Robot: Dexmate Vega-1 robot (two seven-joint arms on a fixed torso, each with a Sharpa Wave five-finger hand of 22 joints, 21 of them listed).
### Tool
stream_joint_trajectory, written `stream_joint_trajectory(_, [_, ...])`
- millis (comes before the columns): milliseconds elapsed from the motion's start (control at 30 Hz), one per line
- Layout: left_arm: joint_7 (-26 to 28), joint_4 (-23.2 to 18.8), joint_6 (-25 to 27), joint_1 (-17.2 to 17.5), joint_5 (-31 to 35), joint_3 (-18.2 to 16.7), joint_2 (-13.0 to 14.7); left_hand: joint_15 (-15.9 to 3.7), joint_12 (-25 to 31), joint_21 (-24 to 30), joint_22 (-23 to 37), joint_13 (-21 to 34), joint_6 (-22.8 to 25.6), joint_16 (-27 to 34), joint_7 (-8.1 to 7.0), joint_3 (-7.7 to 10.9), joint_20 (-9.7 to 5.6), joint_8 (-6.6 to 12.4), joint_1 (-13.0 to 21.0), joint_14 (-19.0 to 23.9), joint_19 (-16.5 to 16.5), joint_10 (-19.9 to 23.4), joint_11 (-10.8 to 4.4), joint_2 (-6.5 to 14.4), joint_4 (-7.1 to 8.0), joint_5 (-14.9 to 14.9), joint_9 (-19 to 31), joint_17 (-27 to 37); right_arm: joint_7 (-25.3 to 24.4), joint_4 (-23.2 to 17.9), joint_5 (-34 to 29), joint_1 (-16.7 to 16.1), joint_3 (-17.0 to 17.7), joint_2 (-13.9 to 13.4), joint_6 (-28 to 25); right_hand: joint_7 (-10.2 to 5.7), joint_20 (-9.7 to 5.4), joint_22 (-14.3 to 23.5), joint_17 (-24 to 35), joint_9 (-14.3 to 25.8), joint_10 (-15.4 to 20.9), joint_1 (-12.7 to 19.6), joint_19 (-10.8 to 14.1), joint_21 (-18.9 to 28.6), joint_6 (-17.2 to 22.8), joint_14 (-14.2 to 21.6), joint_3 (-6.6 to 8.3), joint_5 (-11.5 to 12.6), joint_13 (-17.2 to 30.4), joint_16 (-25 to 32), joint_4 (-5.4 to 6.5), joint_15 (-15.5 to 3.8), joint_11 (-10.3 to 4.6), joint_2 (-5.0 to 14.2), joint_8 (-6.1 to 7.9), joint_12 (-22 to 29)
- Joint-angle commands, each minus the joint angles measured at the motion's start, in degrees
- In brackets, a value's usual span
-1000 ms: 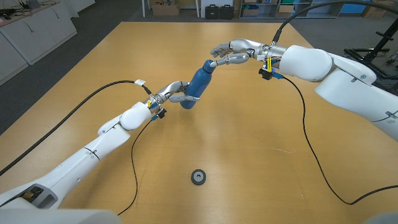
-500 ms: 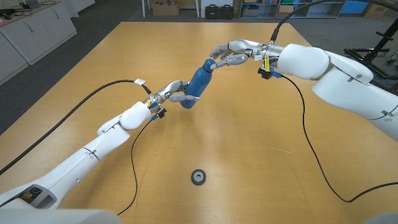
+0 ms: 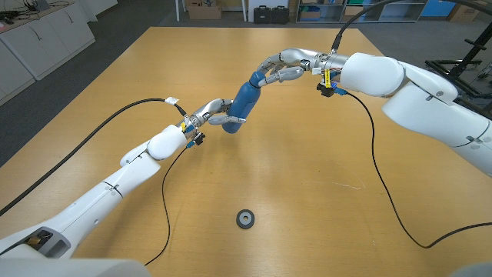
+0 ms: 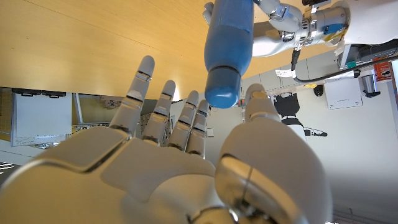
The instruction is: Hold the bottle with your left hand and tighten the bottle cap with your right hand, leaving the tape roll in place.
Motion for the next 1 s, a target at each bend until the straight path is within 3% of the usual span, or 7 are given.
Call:
stream_joint_trajectory(33, [-0.48, 0.22, -0.17, -0.29, 0.16, 0.50, -0.10, -8.88, -0.13, -0.13, 0.18, 0.31, 9.85, -0.12, -9.41, 3.56, -7.57, 0.14, 3.50, 0.06, 0.03, 5.23, -5.01, 5.99, 3.04, 0.42, 0.31, 0.16, -0.04, 0.71, -1.26, 0.39, -0.75, 1.49, -0.49, -0.05, 0.04, 0.18, 0.22, 0.31, 1.15, 0.60, 1.21, 0.44, 1.20, 1.00, -0.05, 0.26, 0.07, 0.58, 0.49, -0.17, 0.09, 0.28, 0.69, 0.64])
stream_joint_trajectory(633, [-0.74, 0.65, -1.20, -0.22, -1.02, 0.15, -0.24, -8.83, -0.14, -0.12, 0.19, 0.45, 10.03, -0.02, -9.16, 3.74, -7.42, 0.05, 3.40, 0.30, 0.14, 5.41, -4.80, 6.29, 3.20, 0.43, 0.33, 0.23, 1.13, -0.20, -1.91, 0.41, -0.64, 1.30, -2.07, -0.44, -0.80, 0.17, 0.34, 0.33, 3.26, 1.38, 2.59, 0.50, 2.77, 2.43, -0.29, 0.32, -0.24, 1.16, 0.50, -1.19, -0.18, 0.52, 1.04, 1.12])
stream_joint_trajectory(1000, [-0.27, 0.74, -1.36, 0.32, -1.32, -0.11, -0.32, -8.78, -0.17, -0.11, 0.20, 0.52, 10.04, 0.01, -9.18, 3.78, -7.30, -0.03, 3.23, 0.39, 0.22, 5.49, -4.64, 6.38, 3.29, 0.41, 0.34, 0.25, 1.06, -0.18, -2.15, 0.57, -0.87, 1.79, -2.57, -1.20, -1.72, 0.18, 0.27, 0.32, 7.07, 1.98, 3.69, 0.50, 6.37, 4.77, -0.42, 0.40, -0.53, 2.08, 0.72, -2.44, -0.99, 1.27, 2.20, 2.13])
